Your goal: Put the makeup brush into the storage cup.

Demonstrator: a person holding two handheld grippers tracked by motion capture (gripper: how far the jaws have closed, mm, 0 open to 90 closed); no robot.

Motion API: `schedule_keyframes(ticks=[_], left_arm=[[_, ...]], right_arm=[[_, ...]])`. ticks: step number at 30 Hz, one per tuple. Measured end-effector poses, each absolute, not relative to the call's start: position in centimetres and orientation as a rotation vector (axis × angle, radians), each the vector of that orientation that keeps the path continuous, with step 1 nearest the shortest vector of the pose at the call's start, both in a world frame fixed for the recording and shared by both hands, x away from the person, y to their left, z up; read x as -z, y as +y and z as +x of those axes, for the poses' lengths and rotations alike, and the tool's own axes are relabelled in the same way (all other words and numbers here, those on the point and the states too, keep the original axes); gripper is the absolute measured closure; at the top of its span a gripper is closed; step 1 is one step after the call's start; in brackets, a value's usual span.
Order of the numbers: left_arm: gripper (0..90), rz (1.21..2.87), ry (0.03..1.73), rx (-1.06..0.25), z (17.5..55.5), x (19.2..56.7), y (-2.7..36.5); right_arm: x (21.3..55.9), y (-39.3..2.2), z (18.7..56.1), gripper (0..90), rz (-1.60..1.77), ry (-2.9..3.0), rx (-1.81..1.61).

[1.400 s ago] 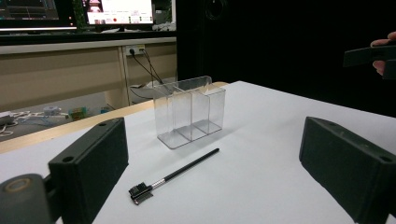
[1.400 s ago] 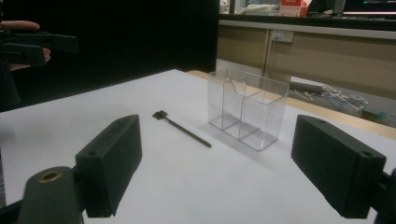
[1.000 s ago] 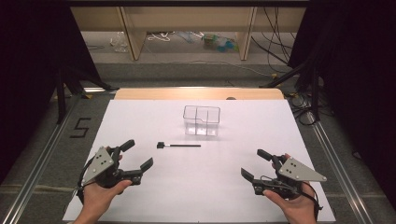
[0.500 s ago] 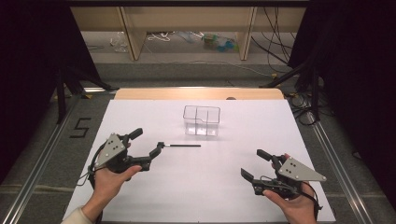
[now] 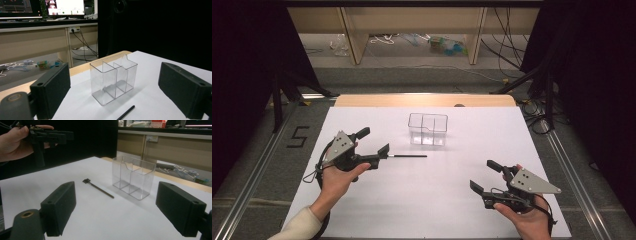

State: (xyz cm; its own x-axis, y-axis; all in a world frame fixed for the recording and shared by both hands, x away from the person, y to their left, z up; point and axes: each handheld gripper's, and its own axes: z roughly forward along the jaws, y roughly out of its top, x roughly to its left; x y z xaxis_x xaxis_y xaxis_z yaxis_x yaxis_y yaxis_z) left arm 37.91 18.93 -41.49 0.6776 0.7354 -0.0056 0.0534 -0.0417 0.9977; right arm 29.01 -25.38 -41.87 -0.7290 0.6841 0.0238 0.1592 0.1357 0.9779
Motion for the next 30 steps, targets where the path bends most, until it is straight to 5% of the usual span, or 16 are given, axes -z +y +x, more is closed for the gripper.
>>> schedule_keyframes(ticks=[30], left_arm=[[14.0,1.605,0.637,-0.571,42.5,40.2,17.2]], right_arm=[[42.0,-25.4,29.1,17.6,0.824,1.993,-1.632]])
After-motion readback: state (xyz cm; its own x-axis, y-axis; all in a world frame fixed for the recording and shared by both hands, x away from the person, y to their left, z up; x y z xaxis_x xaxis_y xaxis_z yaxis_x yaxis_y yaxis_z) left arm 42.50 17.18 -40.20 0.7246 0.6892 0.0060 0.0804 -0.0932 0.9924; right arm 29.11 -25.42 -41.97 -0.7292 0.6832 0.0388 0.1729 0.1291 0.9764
